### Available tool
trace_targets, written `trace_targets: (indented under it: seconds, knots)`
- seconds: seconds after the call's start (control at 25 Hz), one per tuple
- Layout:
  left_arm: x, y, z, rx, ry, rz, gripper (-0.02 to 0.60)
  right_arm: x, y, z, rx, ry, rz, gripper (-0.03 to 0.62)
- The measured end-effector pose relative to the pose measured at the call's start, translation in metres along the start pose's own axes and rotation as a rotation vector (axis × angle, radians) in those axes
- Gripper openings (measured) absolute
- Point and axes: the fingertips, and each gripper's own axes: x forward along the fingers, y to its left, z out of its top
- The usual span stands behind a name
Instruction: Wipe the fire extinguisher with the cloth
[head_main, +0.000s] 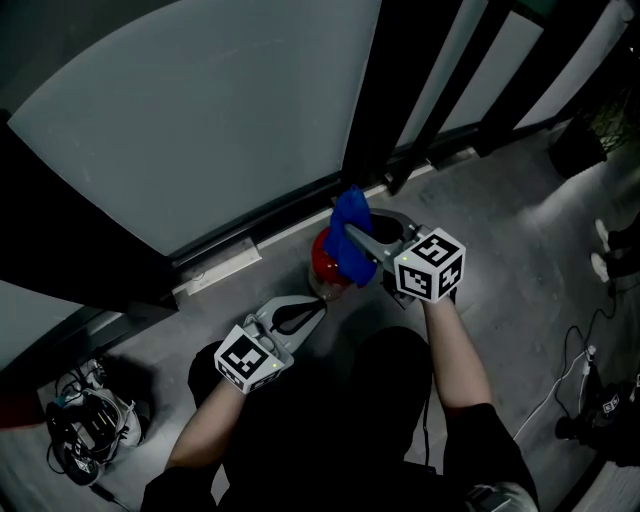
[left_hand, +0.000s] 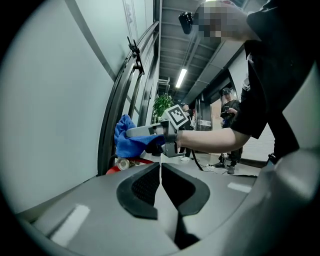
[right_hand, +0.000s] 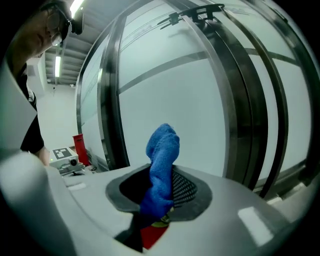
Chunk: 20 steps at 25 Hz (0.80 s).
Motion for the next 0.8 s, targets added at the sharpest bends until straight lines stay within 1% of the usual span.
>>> trace_targets:
  seconds: [0.2, 0.32, 0.48, 0.6, 0.72, 0.8]
  knots:
    - [-0.001, -0.003, -0.004, -0.004, 0.025, -0.006, 0.018, 0.017, -0.010, -0.003, -0.043, 0.040, -0.010, 0.107]
    - [-0.002, -0.003, -0.006, 0.005, 0.028, -0.003, 0.018, 0.028, -0.016, -0.006, -0.044, 0.079, -0.004, 0.107]
    - [-0.005, -0.004, -0.007, -0.011, 0.032, 0.003, 0.018, 0.035, -0.025, -0.011, -0.053, 0.140, -0.018, 0.107]
    - [-0.006, -0.006, -0.008, -0.013, 0.036, 0.003, 0.018, 0.036, -0.033, -0.016, -0.061, 0.163, -0.066, 0.107]
    - [-0.004, -0.004, -0.007, -0.016, 0.037, -0.002, 0.017, 0.037, -0.044, -0.023, -0.037, 0.178, -0.111, 0.107]
    - [-0.003, -0.003, -0.005, -0.020, 0.033, -0.005, 0.017, 0.035, -0.055, -0.026, -0.024, 0.176, -0.156, 0.107]
